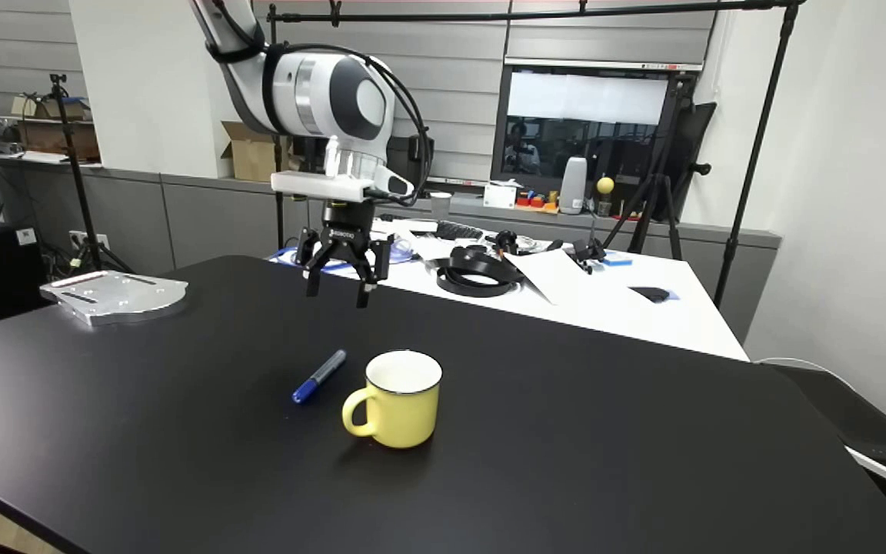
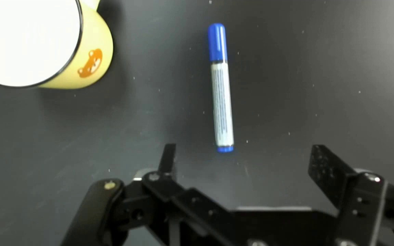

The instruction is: Take the marker out of the cup, put it on the table then put it back in the cup

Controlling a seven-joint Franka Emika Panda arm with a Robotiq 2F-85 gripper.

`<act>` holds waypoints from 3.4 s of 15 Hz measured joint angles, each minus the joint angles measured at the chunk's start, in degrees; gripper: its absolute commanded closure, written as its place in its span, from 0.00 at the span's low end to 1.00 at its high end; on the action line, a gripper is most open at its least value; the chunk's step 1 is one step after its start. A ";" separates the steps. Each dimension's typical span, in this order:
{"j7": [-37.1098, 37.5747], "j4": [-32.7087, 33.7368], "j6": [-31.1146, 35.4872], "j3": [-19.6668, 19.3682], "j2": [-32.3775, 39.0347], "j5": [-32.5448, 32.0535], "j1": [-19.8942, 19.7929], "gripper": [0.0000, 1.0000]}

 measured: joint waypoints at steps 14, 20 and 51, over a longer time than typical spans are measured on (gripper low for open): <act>4.08 -23.79 31.96 -7.39 -4.62 -7.51 6.02 0.00; 5.20 -25.77 31.27 -10.75 -4.62 -12.97 8.19 0.00; -0.11 -21.67 32.96 -2.86 -0.10 -6.84 1.82 0.89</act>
